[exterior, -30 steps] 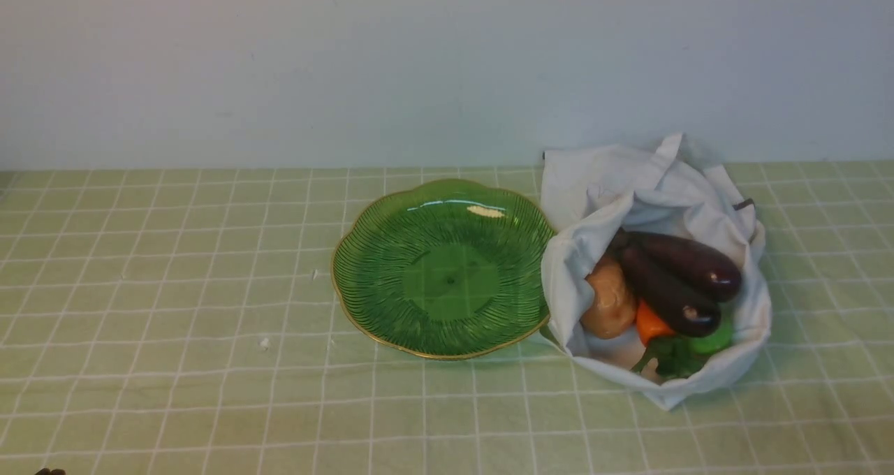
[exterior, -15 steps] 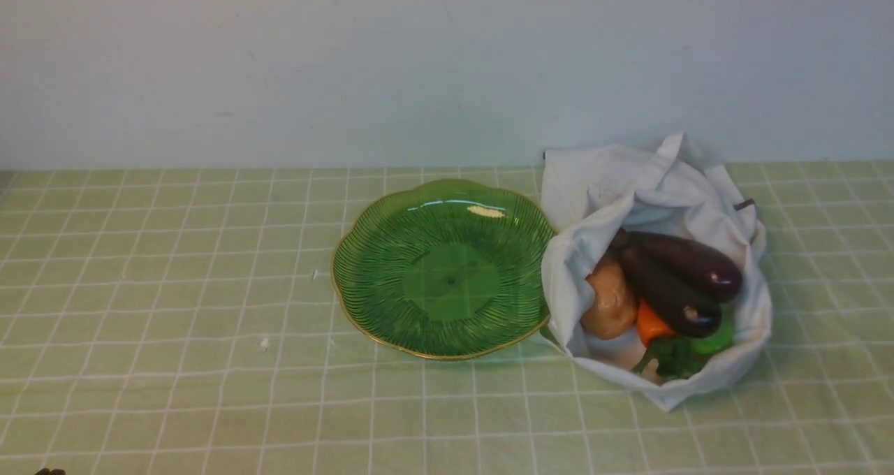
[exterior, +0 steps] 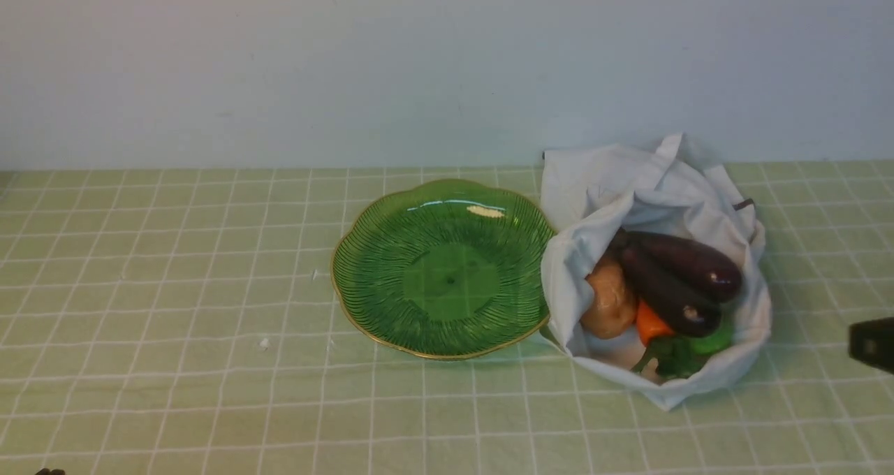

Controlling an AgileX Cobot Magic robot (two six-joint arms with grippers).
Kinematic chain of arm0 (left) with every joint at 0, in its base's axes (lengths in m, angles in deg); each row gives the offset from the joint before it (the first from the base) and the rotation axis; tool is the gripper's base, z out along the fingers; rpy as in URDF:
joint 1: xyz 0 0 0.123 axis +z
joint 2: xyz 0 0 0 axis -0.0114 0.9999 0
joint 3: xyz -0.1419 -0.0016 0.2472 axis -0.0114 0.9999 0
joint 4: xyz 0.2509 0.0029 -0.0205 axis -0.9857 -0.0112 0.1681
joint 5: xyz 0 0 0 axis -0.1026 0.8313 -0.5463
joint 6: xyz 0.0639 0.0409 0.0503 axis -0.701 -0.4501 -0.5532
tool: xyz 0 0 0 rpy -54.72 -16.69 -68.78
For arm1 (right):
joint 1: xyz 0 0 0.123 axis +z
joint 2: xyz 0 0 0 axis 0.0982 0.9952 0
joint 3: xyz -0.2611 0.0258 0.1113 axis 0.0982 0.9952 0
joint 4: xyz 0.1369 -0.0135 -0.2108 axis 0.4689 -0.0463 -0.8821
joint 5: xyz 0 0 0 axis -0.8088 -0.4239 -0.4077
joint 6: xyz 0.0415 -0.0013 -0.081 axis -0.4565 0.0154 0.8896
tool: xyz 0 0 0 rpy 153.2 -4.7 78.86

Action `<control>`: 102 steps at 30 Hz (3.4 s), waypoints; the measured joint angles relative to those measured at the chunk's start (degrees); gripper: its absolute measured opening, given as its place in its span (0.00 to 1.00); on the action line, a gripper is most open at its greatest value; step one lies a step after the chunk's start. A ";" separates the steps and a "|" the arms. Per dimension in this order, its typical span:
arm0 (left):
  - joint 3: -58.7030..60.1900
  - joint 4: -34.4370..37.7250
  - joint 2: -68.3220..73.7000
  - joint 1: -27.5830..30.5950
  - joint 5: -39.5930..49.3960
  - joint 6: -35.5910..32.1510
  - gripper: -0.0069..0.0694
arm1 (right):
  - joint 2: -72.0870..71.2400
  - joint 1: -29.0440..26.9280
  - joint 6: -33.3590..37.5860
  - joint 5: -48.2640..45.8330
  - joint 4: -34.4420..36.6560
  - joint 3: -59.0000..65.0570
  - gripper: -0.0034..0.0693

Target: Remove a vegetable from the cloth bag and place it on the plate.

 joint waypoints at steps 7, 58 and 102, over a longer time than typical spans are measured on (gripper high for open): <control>0.00 0.00 0.00 0.00 0.00 0.00 0.08 | 17.10 5.50 6.83 0.40 3.69 -9.13 0.16; 0.00 0.00 0.00 0.00 0.00 0.00 0.08 | 25.62 16.66 6.24 -0.22 11.06 -25.64 0.56; 0.00 0.00 0.00 0.11 0.06 0.00 0.08 | 31.91 19.98 -2.74 -23.21 -9.99 -79.10 0.04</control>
